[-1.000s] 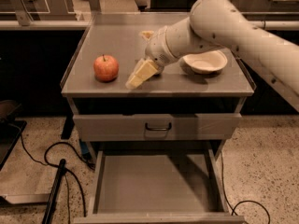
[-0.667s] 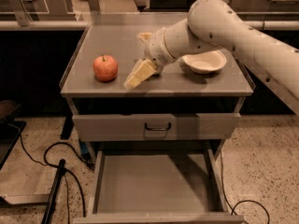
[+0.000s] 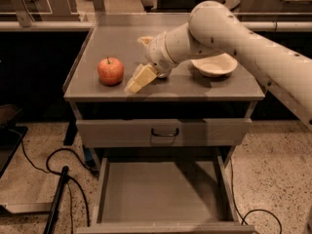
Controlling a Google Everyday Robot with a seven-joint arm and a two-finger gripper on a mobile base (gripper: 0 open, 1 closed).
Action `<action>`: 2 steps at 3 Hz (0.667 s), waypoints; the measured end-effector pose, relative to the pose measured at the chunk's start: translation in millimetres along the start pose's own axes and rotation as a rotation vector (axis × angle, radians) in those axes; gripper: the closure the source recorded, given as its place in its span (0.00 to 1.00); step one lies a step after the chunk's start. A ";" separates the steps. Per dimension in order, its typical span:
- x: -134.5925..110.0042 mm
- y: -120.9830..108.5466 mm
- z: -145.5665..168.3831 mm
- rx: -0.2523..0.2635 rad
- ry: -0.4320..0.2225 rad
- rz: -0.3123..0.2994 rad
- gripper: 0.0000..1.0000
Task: Place apple into middle drawer
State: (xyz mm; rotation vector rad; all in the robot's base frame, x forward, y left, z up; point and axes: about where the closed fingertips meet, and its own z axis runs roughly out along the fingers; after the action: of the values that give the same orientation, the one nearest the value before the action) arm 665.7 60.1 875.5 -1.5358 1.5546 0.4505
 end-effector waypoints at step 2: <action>-21.2 -0.9 59.5 -0.103 -0.044 -0.040 0.00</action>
Offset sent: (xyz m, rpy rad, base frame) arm 0.0247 0.0675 -0.0139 0.0289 -0.0076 0.1360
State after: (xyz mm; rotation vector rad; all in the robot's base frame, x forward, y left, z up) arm 682.8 118.8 859.6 -1.6211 1.4843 0.5453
